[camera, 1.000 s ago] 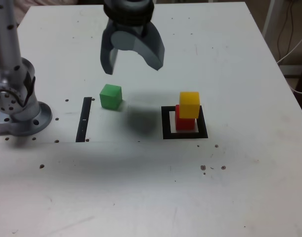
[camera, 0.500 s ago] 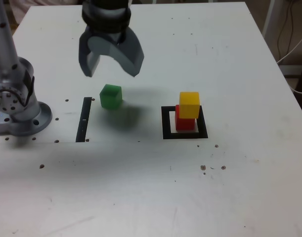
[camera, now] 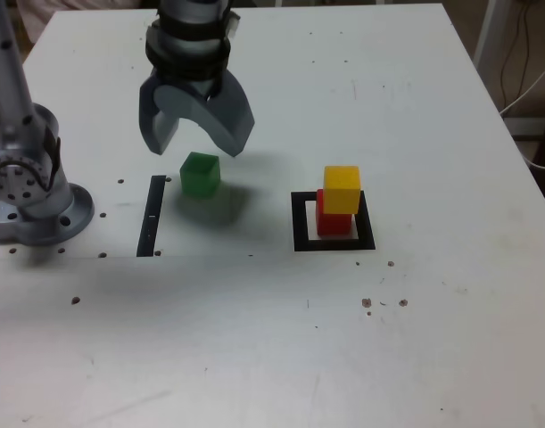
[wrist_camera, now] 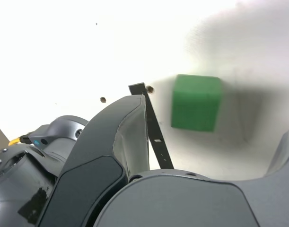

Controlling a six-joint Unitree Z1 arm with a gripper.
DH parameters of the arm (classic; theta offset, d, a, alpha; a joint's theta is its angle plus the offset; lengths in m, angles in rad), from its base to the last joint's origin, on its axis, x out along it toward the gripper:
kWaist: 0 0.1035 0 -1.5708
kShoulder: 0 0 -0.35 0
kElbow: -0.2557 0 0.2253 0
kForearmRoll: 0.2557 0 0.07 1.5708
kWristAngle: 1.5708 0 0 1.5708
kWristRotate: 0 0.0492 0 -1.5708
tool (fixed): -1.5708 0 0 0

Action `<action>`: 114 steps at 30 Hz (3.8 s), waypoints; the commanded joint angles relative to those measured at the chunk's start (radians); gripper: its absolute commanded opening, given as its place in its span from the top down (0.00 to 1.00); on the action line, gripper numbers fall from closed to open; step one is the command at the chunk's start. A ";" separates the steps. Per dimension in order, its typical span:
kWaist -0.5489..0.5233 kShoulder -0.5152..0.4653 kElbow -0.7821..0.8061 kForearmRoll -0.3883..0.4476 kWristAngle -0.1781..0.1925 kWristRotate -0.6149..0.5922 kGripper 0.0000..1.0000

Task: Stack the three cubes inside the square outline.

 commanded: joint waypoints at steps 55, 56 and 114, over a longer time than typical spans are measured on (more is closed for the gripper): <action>0.071 0.157 0.079 -0.185 -0.067 0.038 0.71; 0.071 0.157 0.077 -0.181 -0.069 0.038 0.71; -0.182 0.340 -0.780 0.393 -0.146 -0.282 0.71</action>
